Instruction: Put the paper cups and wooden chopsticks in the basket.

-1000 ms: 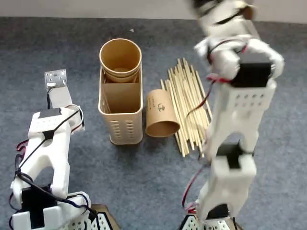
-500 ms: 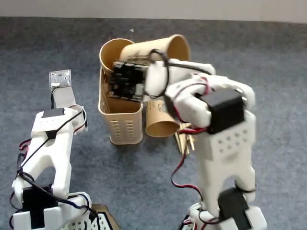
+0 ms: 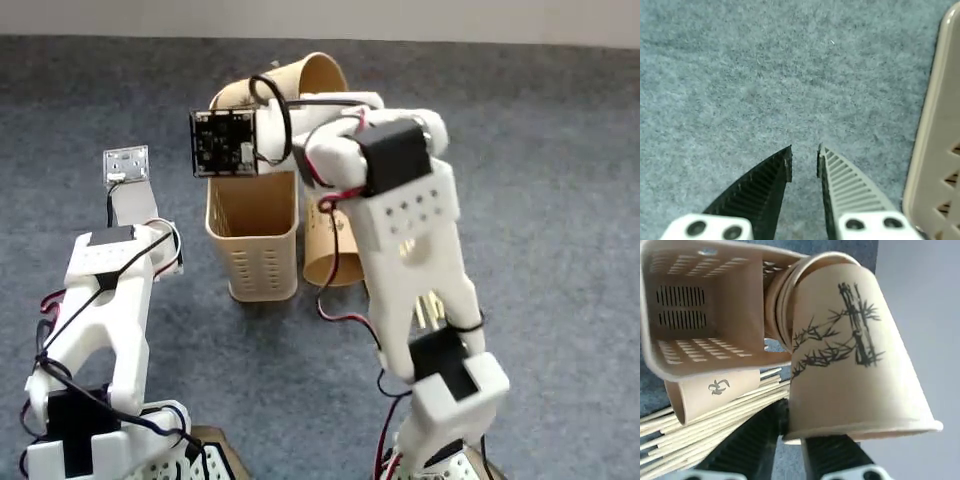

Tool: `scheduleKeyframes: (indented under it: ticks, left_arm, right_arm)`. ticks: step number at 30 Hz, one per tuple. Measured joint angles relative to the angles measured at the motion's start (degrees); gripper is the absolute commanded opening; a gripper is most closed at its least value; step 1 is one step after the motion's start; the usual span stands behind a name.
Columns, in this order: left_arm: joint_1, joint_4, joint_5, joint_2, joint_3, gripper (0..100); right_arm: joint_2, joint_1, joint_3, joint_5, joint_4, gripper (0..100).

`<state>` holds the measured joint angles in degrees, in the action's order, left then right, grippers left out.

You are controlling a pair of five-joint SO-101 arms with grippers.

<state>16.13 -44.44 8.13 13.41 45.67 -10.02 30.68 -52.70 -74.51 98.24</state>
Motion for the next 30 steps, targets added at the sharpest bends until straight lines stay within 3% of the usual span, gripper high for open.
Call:
scheduleKeyframes:
  ticks: [12, 20, 30]
  left_arm:
    - [0.00, 0.00, 0.00, 0.00, 0.70, 11]
    - [0.00, 0.00, 0.00, 0.00, 0.70, 11]
    - [-0.26, 0.00, 0.00, 0.00, 0.70, 11]
  right_arm:
    - [-3.52, -2.37, -0.79, -6.86, -1.67, 1.0]
    - [-3.60, -4.31, -8.09, -0.70, -5.89, 11.7]
    - [-3.60, -4.40, -8.97, 2.55, -6.07, 11.5]
